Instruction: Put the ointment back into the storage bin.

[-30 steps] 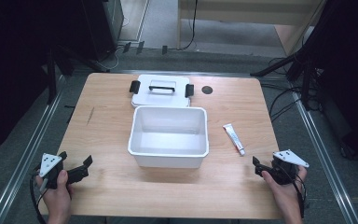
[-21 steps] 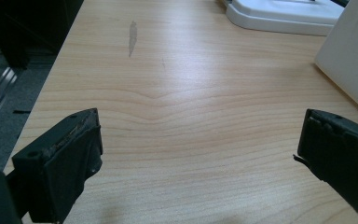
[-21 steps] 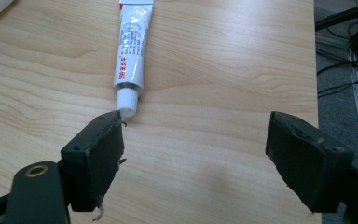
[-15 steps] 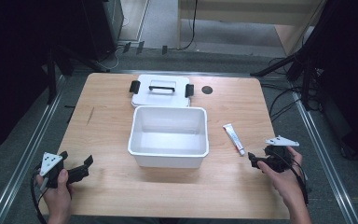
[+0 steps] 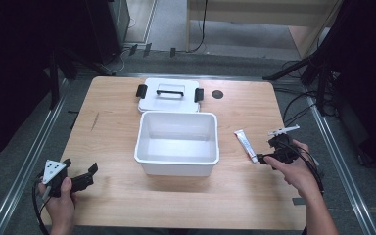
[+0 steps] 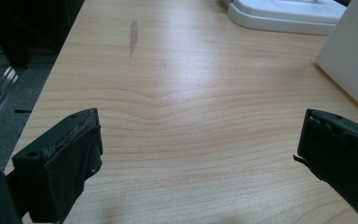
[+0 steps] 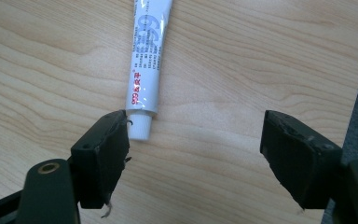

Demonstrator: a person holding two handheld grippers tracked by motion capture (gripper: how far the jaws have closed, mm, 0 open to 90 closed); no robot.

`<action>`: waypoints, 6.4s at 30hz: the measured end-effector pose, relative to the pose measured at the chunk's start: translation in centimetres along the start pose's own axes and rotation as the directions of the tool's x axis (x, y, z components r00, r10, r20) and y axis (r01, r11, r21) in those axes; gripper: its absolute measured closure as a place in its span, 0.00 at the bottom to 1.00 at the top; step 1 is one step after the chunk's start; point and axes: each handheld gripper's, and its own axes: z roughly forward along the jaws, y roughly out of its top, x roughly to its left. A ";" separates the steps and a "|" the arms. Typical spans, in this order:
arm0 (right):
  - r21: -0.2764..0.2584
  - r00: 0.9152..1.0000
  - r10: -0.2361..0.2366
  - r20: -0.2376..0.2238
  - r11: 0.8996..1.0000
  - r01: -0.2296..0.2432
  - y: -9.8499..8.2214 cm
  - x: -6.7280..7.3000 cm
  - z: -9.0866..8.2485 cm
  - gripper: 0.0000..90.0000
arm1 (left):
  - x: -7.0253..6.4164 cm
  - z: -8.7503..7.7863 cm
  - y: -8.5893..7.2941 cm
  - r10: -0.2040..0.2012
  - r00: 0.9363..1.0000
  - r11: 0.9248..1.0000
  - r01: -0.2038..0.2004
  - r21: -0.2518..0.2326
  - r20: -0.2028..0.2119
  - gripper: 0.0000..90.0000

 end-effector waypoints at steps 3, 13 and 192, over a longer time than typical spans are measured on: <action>0.039 1.000 -0.006 0.008 0.999 0.006 0.9 0.2 0.1 0.32 | 0.0 0.0 0.0 0.000 1.000 1.000 0.000 0.001 -0.001 0.00; 0.189 1.000 -0.018 -0.020 0.982 0.021 3.6 0.2 0.9 0.41 | -0.1 0.0 0.0 0.011 1.000 1.000 -0.011 0.003 -0.007 0.00; 0.109 0.641 -0.611 -0.465 0.679 0.726 12.3 19.0 -1.7 0.80 | -0.2 0.1 0.1 0.017 1.000 1.000 -0.016 0.015 -0.009 0.00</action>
